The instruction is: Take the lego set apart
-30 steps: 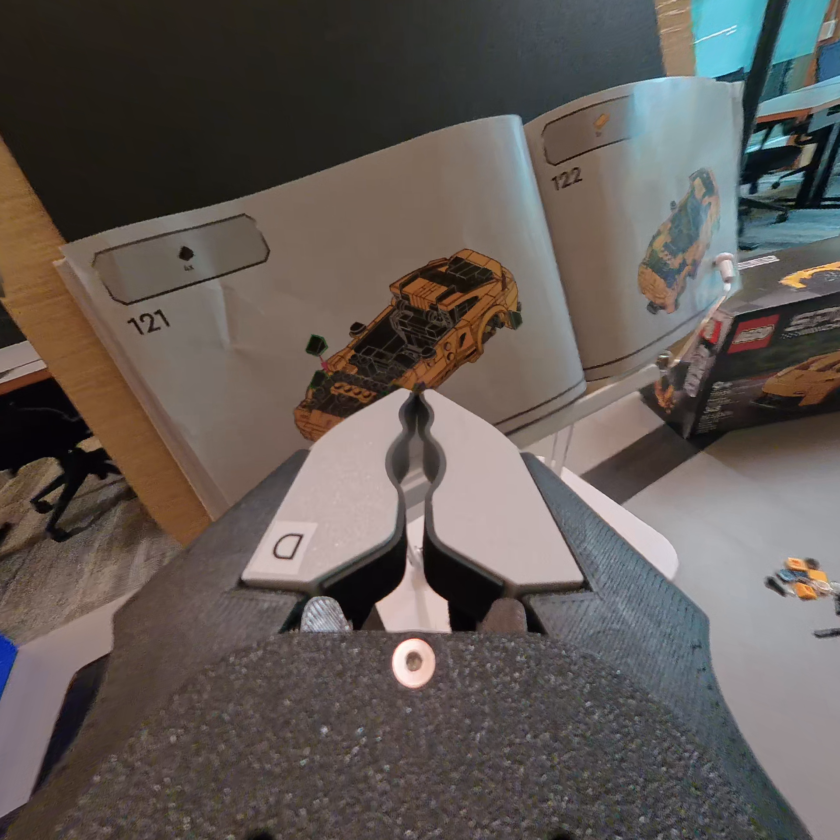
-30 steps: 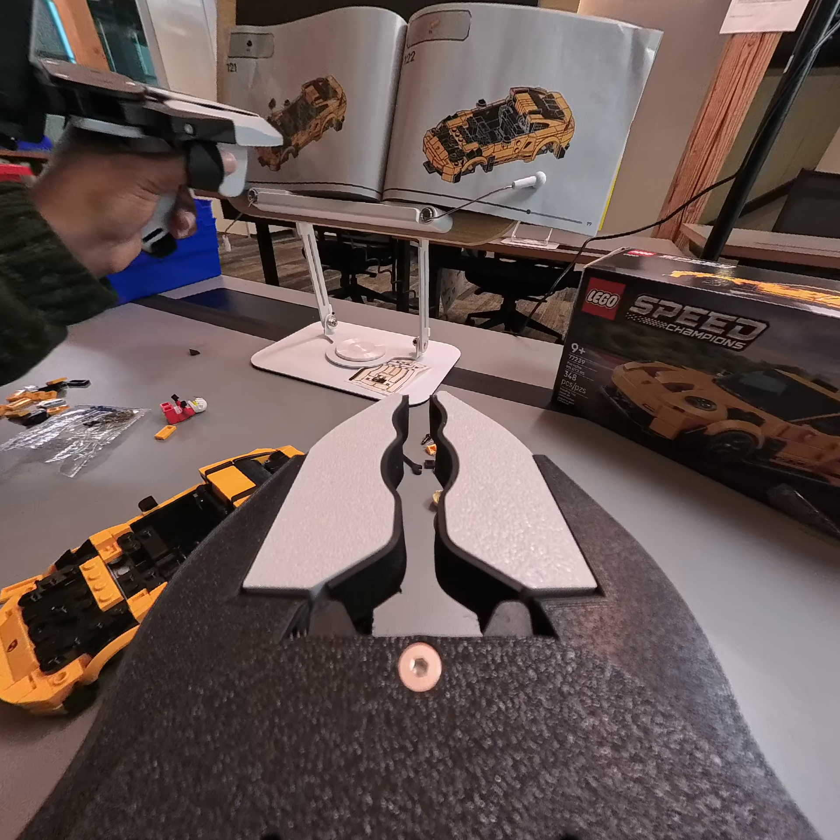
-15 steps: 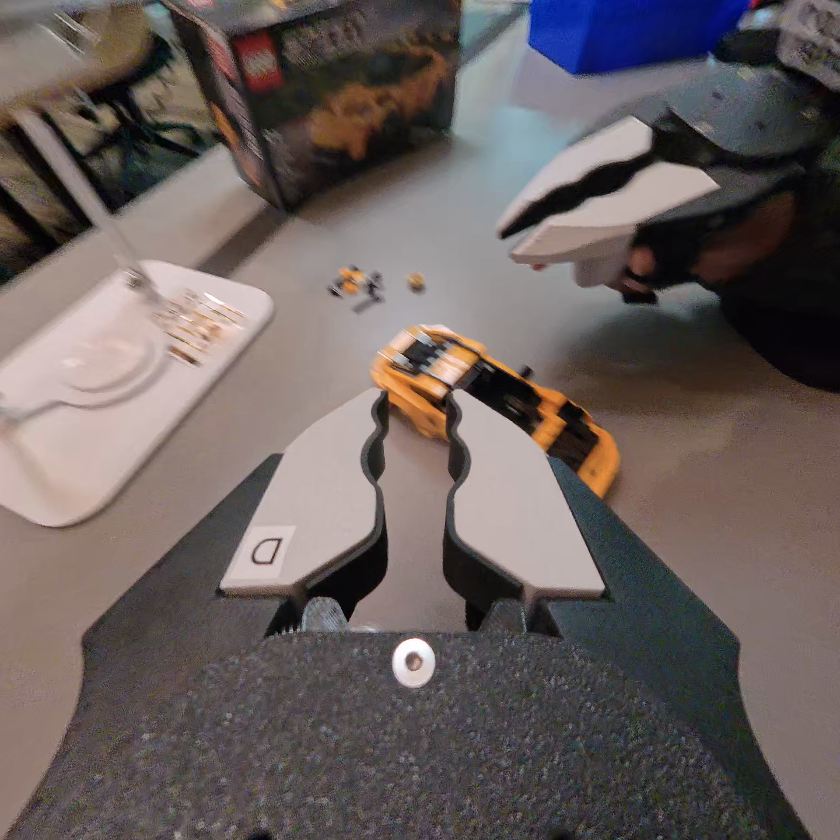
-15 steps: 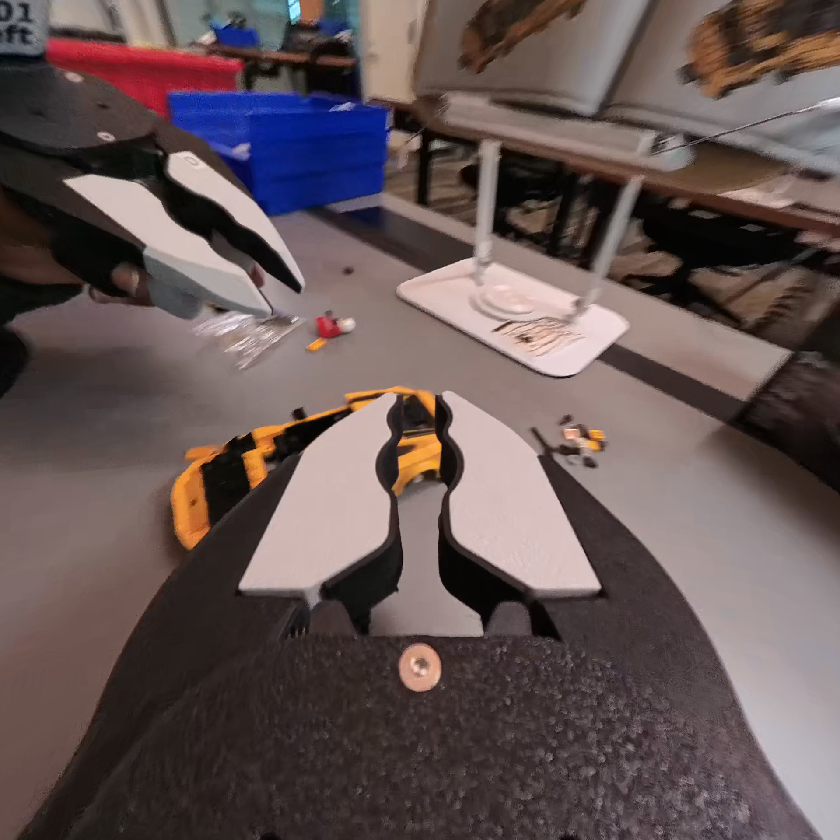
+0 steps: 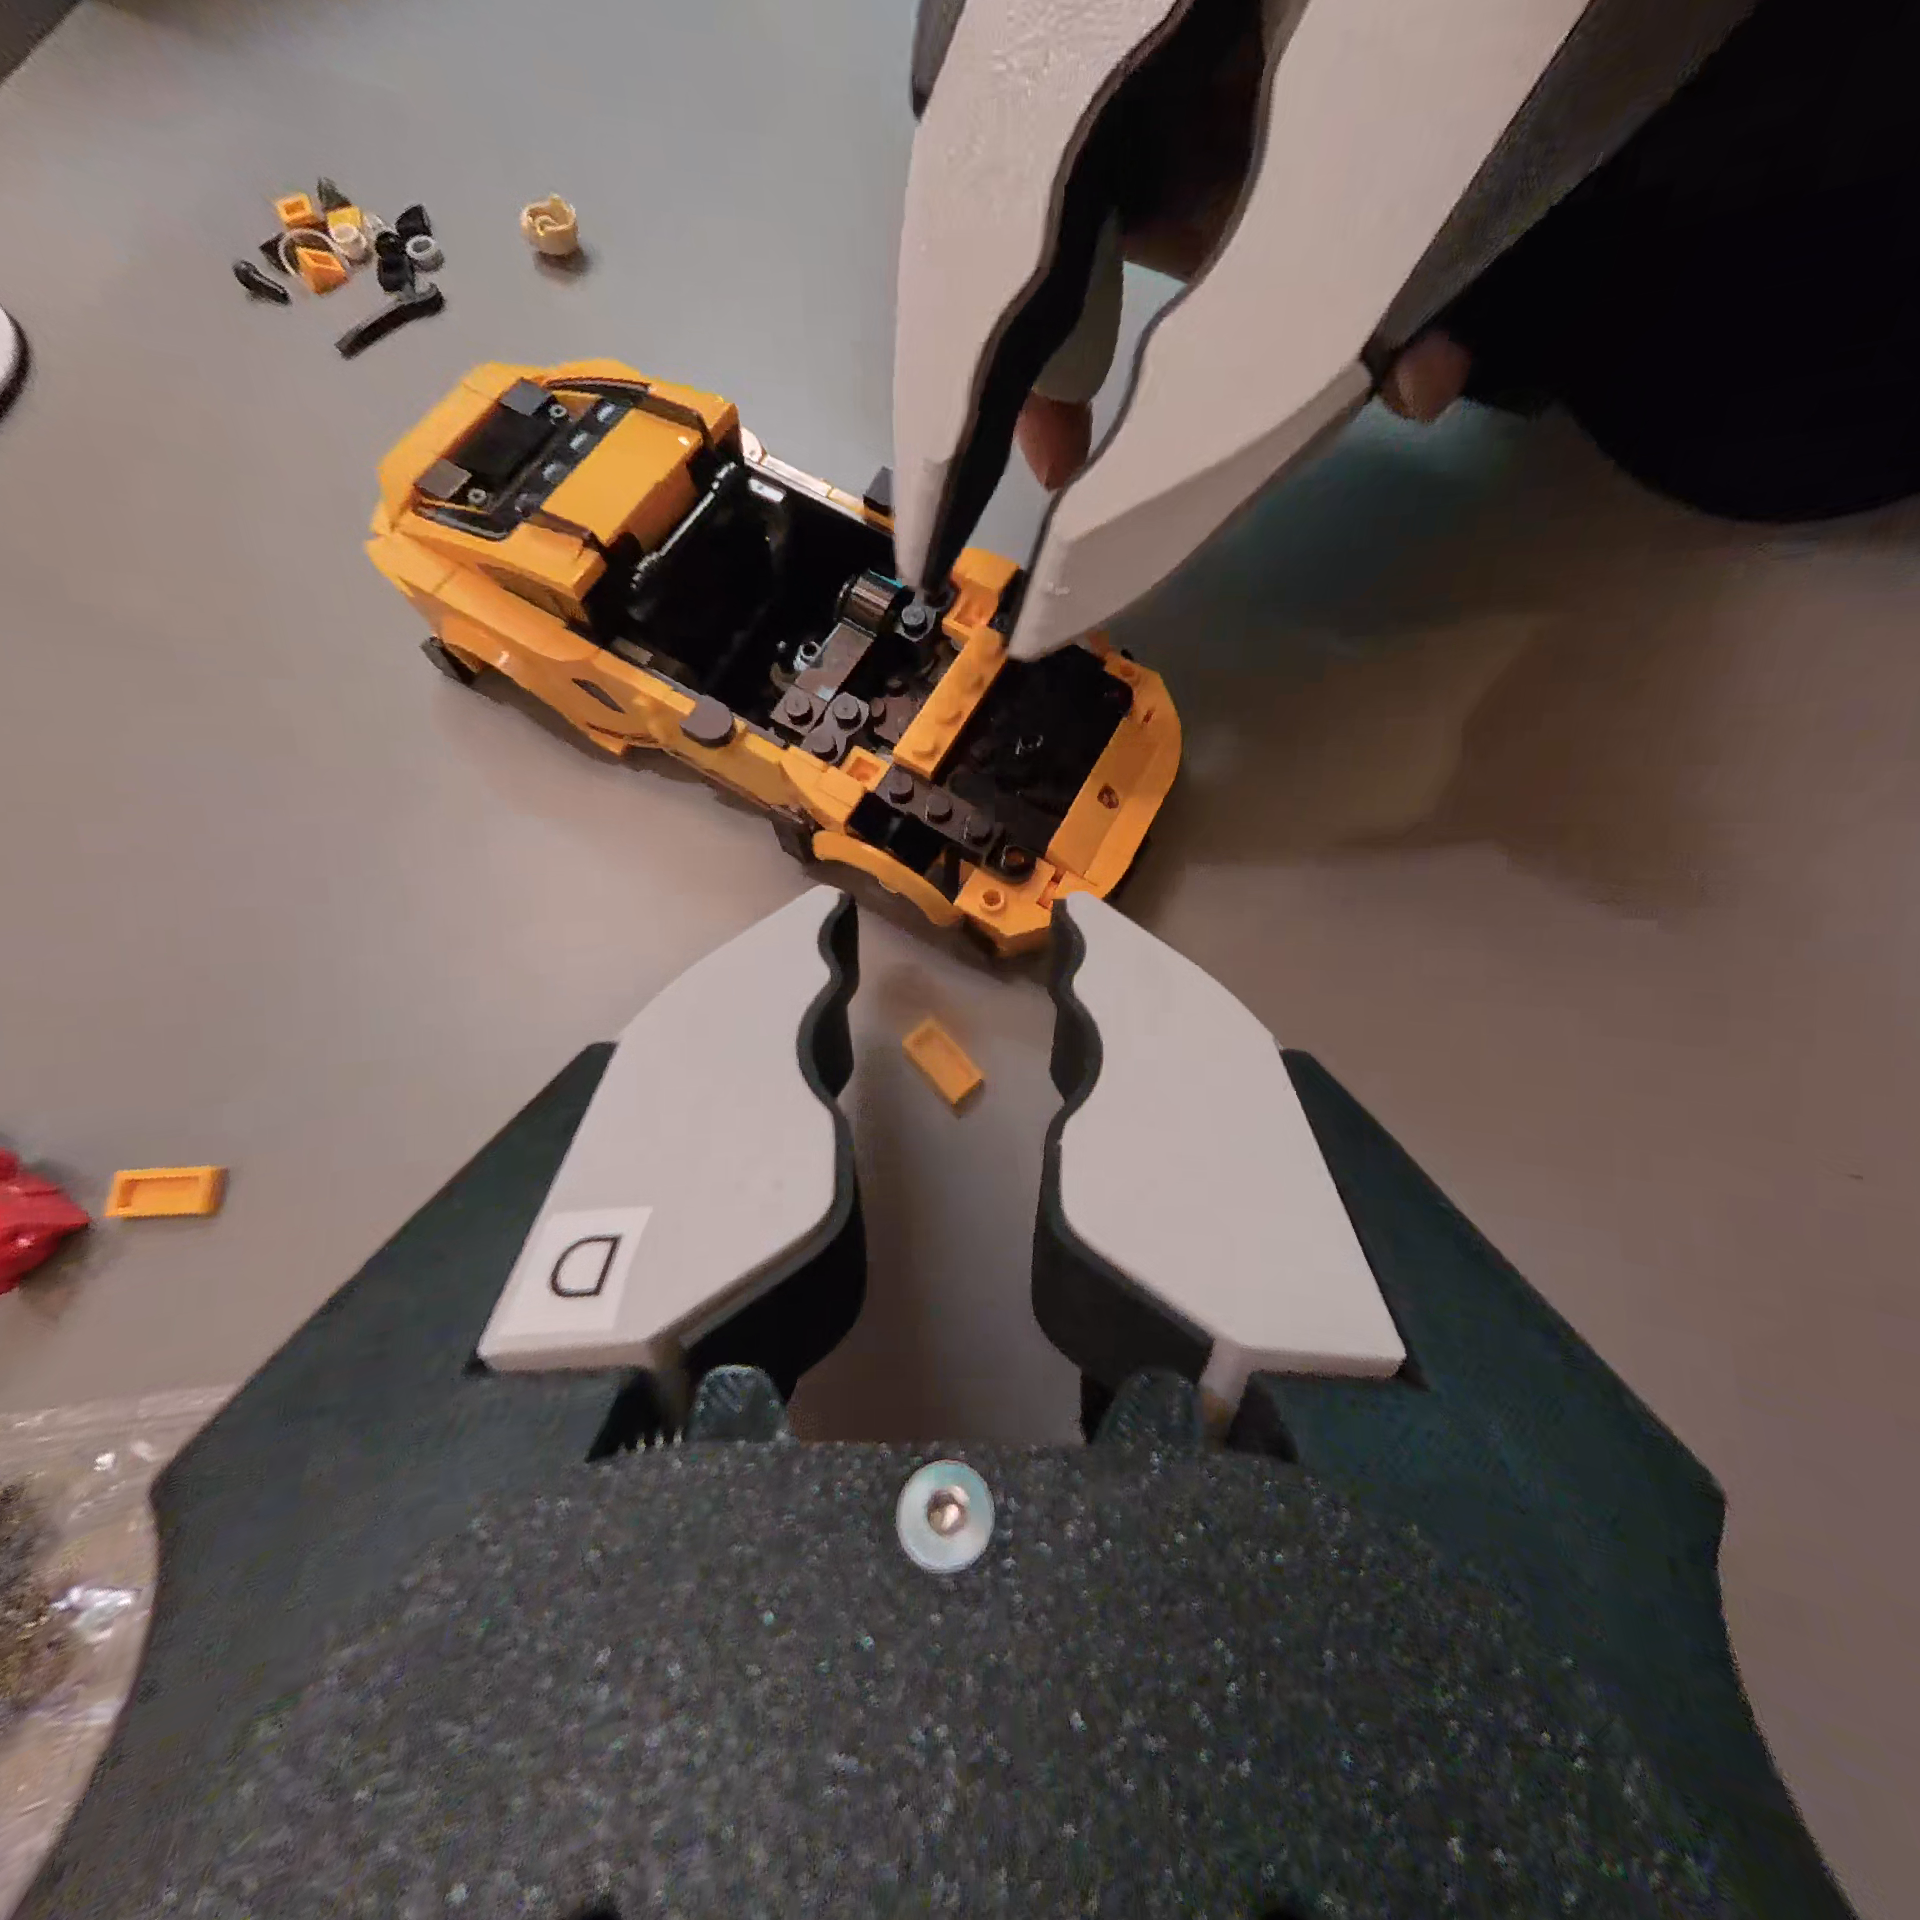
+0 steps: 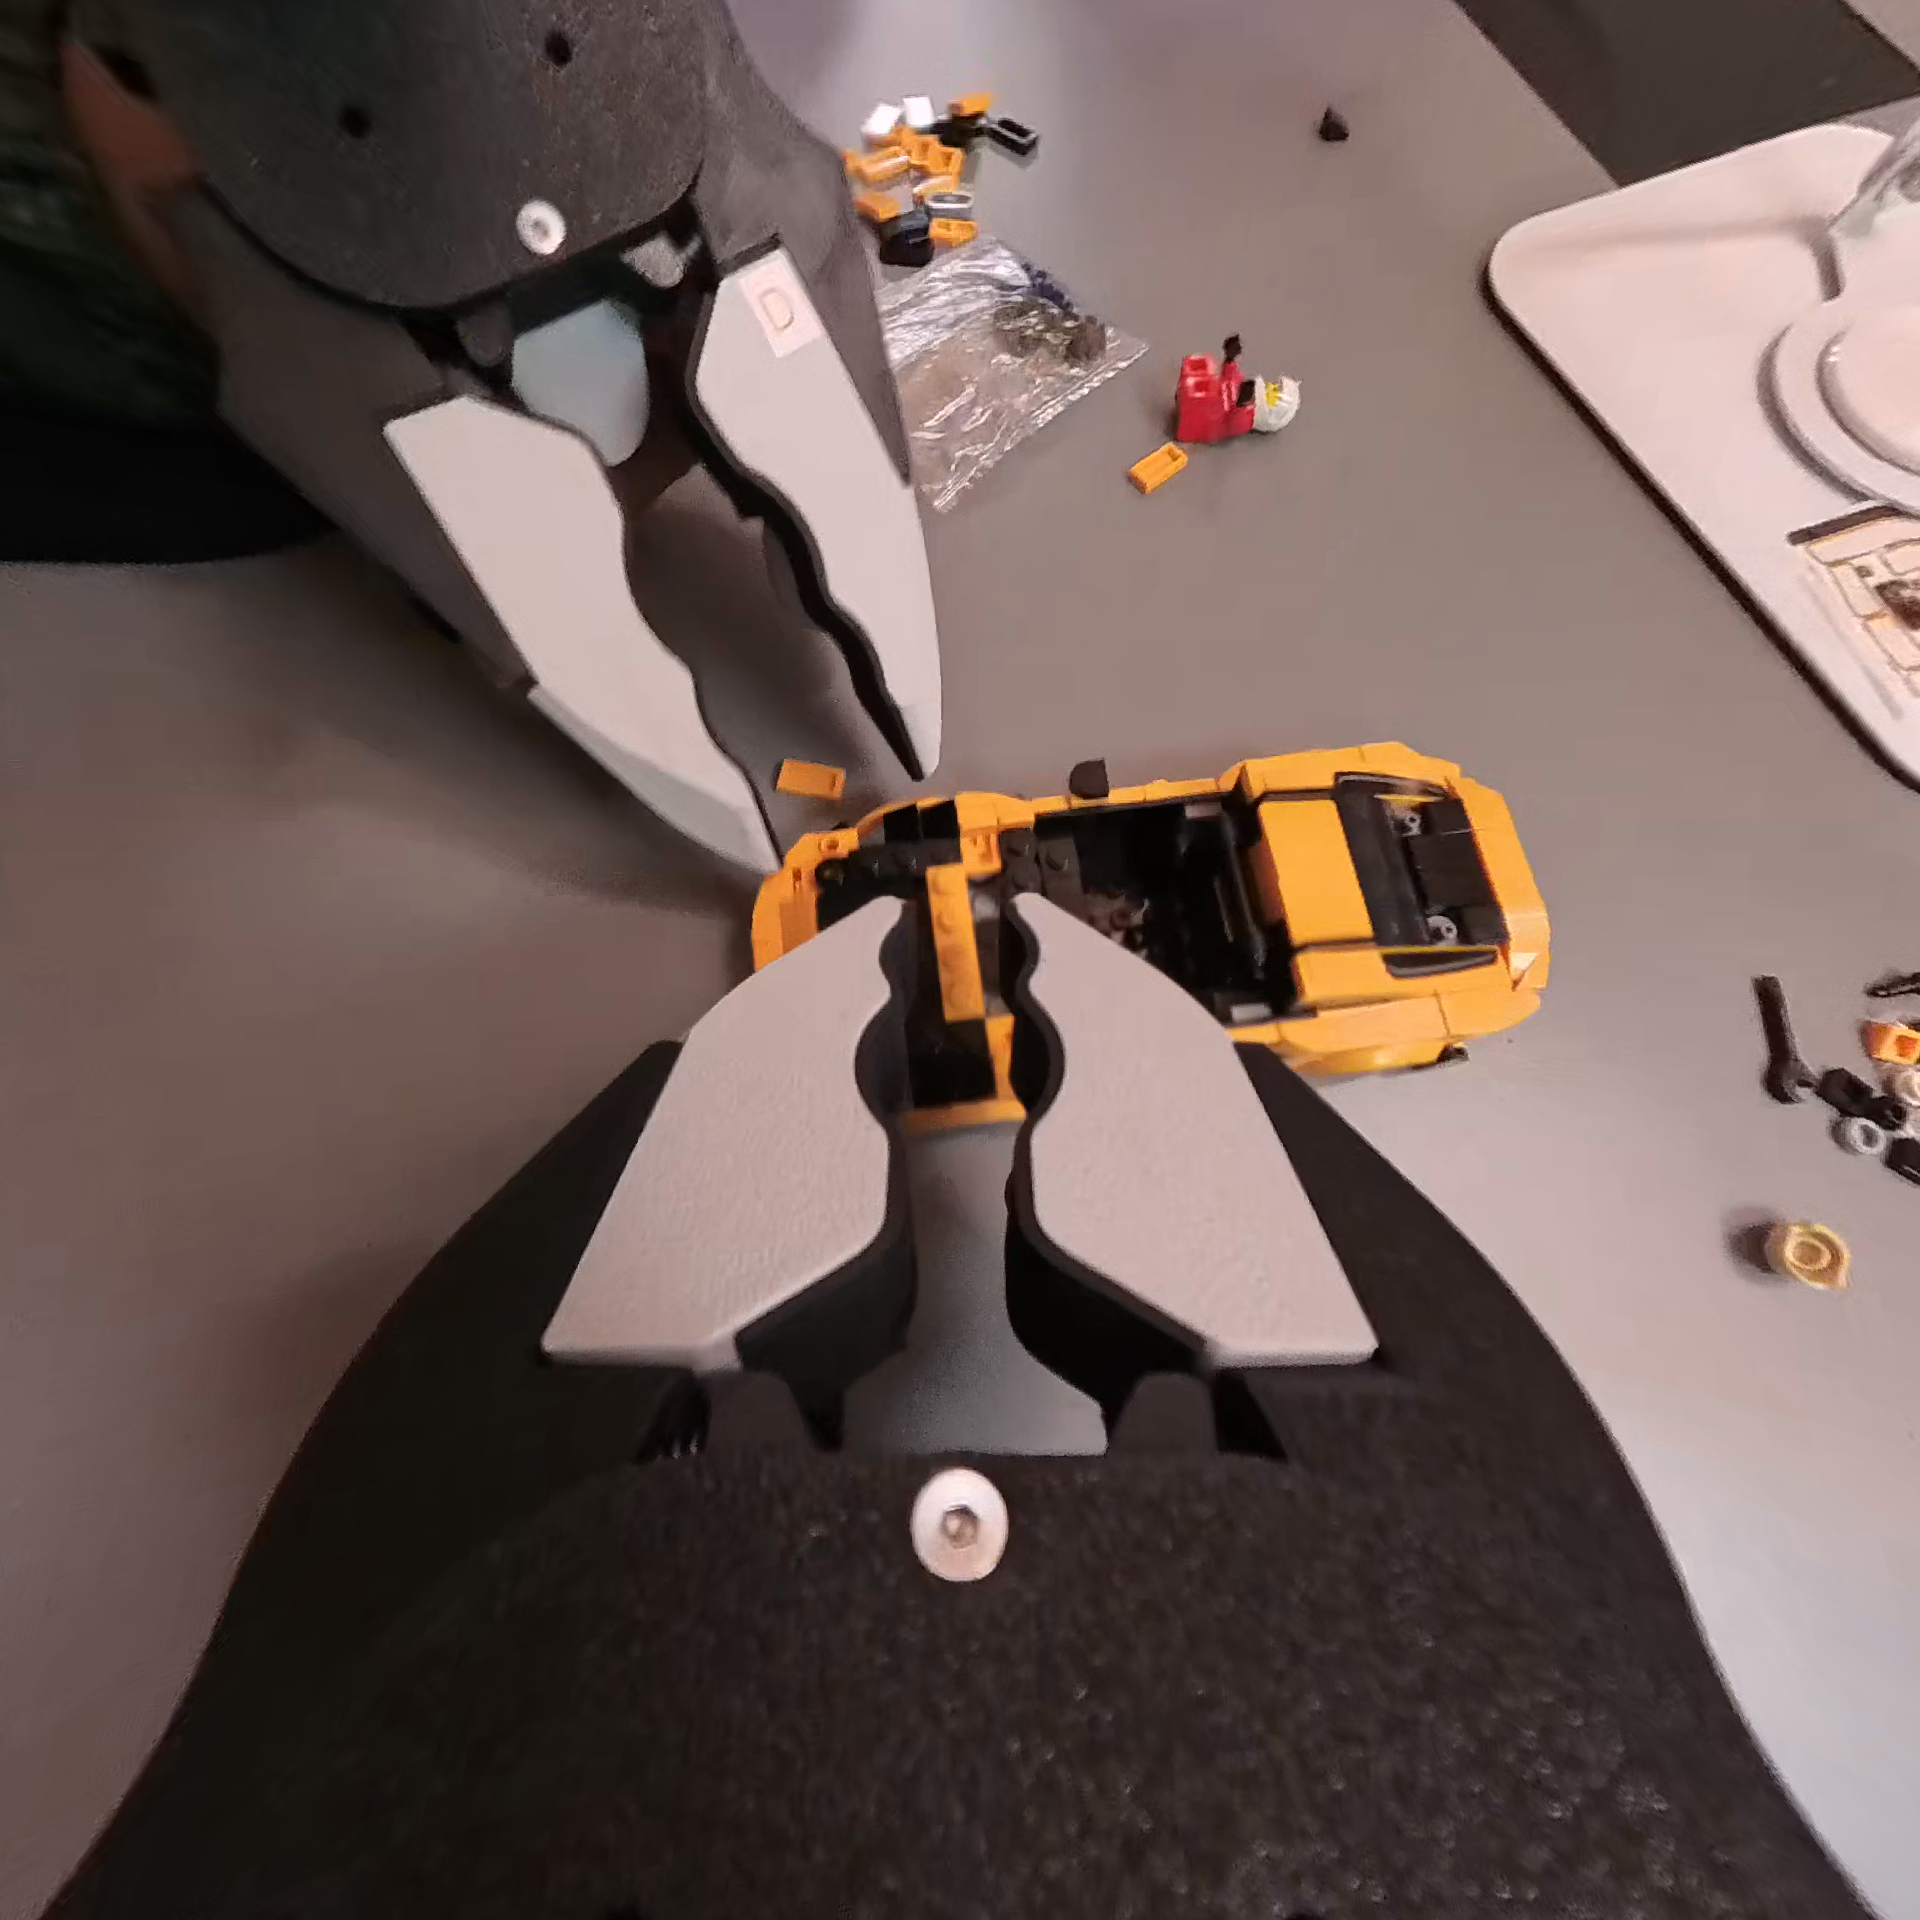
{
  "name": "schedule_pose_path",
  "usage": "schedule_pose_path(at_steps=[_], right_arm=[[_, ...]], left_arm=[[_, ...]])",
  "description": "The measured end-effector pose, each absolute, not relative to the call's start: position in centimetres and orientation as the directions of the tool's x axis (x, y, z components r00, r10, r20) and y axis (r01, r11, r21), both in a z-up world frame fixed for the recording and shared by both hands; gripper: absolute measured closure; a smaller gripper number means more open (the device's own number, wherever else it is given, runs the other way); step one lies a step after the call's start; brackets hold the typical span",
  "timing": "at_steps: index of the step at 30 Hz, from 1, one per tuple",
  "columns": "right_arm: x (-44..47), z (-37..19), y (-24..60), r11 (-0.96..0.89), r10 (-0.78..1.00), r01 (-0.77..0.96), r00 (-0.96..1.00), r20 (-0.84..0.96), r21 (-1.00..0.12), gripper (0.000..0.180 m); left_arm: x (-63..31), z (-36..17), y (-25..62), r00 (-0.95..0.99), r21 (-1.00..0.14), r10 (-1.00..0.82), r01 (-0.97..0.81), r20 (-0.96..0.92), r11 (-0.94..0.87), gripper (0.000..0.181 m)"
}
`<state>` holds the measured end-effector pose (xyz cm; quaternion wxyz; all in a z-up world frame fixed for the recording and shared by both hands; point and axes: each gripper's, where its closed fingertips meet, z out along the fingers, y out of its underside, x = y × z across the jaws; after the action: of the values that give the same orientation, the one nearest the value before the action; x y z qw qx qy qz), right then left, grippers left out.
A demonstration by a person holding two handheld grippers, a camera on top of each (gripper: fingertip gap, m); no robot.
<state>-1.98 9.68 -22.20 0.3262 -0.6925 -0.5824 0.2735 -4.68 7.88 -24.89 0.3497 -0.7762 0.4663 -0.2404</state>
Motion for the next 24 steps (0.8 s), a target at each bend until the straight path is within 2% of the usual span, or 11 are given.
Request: schedule_pose_path(at_steps=[7, 10, 17, 24], right_arm=[[-4.2, -23.4, 8.9, -0.200, 0.978, 0.736, 0.193, -0.083, -0.647, 0.160], [-4.2, -23.7, 9.2, -0.214, 0.972, 0.771, 0.226, -0.056, -0.600, 0.161], [-4.2, -24.1, 8.3, -0.111, 0.983, 0.829, 0.171, 0.060, -0.548, 0.169], [-3.8, -24.3, 8.5, -0.065, 0.986, 0.868, 0.132, 0.102, -0.493, 0.171]], left_arm=[[-4.0, -25.1, 7.4, 0.433, -0.781, -0.899, -0.538, 0.067, -0.317, 0.145], [-3.6, -25.0, 7.2, 0.427, -0.786, -0.900, -0.528, 0.082, -0.322, 0.145], [-3.1, -24.8, 6.6, 0.396, -0.797, -0.910, -0.506, 0.123, -0.328, 0.147], [-3.5, -25.0, 7.2, 0.438, -0.790, -0.892, -0.506, 0.110, -0.346, 0.146]])
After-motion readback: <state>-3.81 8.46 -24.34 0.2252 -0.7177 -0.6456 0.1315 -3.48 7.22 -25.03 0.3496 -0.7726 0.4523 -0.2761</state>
